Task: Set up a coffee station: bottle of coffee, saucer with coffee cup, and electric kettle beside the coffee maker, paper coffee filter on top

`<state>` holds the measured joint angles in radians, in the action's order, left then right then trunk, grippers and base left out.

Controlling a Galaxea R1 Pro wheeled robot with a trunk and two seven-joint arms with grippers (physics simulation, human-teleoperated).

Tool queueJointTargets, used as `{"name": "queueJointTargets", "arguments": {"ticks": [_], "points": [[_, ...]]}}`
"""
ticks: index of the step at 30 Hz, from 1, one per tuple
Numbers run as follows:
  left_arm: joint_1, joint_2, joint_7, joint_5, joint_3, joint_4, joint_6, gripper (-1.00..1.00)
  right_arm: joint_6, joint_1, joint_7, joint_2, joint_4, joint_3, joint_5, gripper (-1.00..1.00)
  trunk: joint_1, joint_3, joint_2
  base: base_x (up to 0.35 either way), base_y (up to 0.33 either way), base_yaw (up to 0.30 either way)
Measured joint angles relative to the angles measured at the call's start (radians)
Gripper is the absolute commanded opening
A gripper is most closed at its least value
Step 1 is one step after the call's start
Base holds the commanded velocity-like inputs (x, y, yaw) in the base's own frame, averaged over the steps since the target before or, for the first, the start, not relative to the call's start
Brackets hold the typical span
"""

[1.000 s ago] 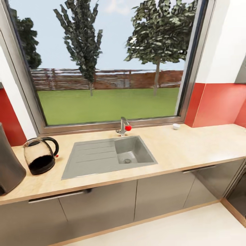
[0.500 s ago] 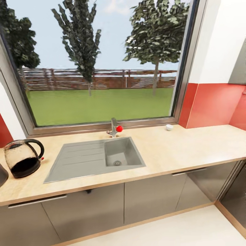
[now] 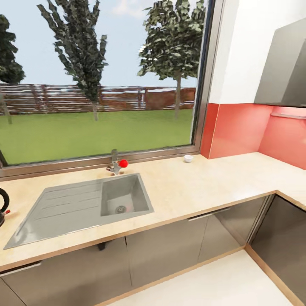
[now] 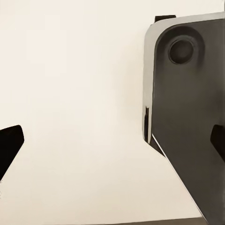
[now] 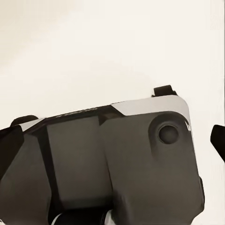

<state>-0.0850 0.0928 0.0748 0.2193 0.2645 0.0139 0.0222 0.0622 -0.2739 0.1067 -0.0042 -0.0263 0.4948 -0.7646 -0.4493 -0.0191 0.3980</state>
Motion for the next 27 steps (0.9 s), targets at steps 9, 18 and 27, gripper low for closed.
{"name": "queueJointTargets", "arguments": {"ticks": [9, 18, 27], "points": [[0.0, -0.002, 0.0, 0.0, 0.0, 0.0, 0.0, 1.0, 0.0, 0.0, 0.0, 0.001, 0.0, 0.0, 0.0, 1.0, 0.0, 0.0, 0.0, 0.096, -0.289, -0.3], [0.0, -0.002, 0.0, 0.0, 0.0, 0.001, 0.0, 1.0, 0.001, 0.0, 0.0, 0.001, -0.001, 0.0, 0.0, 1.0, 0.0, 0.0, 0.0, 0.082, -0.289, -0.3], [0.0, 0.0, 0.0, 0.0, 0.0, 0.001, 0.001, 1.0, 0.002, 0.0, -0.002, 0.002, -0.001, 0.001, 0.0, 1.0, 0.0, 0.0, 0.0, 0.039, -0.289, -0.188]]}}
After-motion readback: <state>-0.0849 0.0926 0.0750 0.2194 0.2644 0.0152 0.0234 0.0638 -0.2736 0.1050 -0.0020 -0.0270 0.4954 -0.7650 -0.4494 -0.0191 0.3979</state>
